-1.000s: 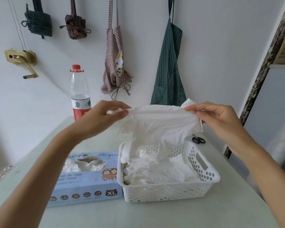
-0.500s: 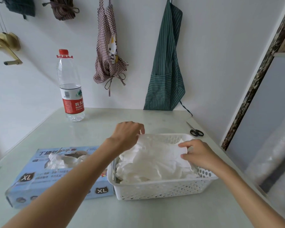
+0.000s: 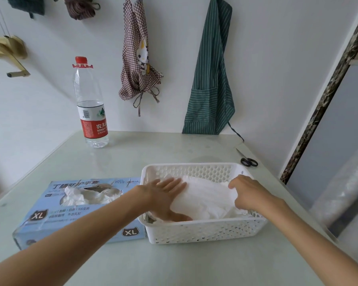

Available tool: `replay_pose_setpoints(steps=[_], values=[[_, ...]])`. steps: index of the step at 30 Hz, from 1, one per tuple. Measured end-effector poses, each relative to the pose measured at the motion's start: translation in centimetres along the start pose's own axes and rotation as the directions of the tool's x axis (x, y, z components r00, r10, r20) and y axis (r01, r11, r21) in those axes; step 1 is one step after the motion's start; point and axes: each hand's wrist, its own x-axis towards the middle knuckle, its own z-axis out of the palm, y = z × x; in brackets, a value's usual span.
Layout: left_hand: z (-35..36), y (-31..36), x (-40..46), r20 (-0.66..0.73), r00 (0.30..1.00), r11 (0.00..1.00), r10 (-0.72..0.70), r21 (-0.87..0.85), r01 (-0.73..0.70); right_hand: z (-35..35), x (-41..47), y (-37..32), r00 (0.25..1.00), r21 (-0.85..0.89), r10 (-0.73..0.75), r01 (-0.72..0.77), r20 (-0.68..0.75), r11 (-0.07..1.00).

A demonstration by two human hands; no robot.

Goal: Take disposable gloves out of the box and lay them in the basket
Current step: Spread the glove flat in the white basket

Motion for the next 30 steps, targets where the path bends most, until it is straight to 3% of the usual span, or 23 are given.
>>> replay_pose_setpoints(steps=[4,6,10,11,13,15,16,20,24,30], values=[[-1.2,0.2,-0.5,-0.012,1.000,0.999,0.003,-0.039,-0.004,-0.2,0.4,-0.8,0.998,-0.040,-0.022,0.024,0.054,0.999],[-2.9,-0.7,-1.4,-0.062,0.998,1.000,0.017,-0.021,-0.018,-1.8,0.0,-0.1,0.998,0.020,-0.037,0.036,0.046,0.999],[-5.1,-2.6,-2.5,-0.020,0.998,0.989,0.062,0.134,-0.059,-4.8,-0.9,0.1,0.967,0.194,-0.119,0.165,-0.226,0.967],[-5.2,-2.6,-2.4,0.018,0.997,0.984,0.069,0.165,-0.071,-4.9,-0.7,-0.5,0.965,0.253,-0.146,0.200,-0.217,0.947],[-4.7,-2.2,-1.8,0.057,0.996,0.966,0.066,0.245,-0.078,-4.4,-0.2,-2.1,0.979,0.301,-0.203,0.188,0.019,0.935],[-3.9,-1.7,-1.3,0.040,0.998,0.916,0.053,0.395,-0.065,-3.1,0.5,-2.8,0.941,0.154,-0.162,0.120,0.297,0.981],[-3.5,-1.5,-1.2,0.021,0.998,0.886,0.052,0.460,-0.056,-2.4,1.0,-2.7,0.926,0.062,-0.119,0.104,0.357,0.993],[-2.8,-1.7,-0.7,-0.077,0.996,0.838,0.050,0.546,0.000,-1.2,1.8,-1.8,0.935,-0.069,-0.074,0.104,0.348,0.992],[-1.8,-1.4,0.1,-0.053,0.998,0.832,0.021,0.555,0.012,-0.4,2.1,-1.6,0.931,-0.124,-0.052,0.103,0.362,0.987],[-2.8,-1.8,-0.4,-0.039,0.999,0.901,0.013,0.434,0.005,-1.9,1.4,-1.5,0.937,-0.089,-0.130,0.167,0.325,0.982]])
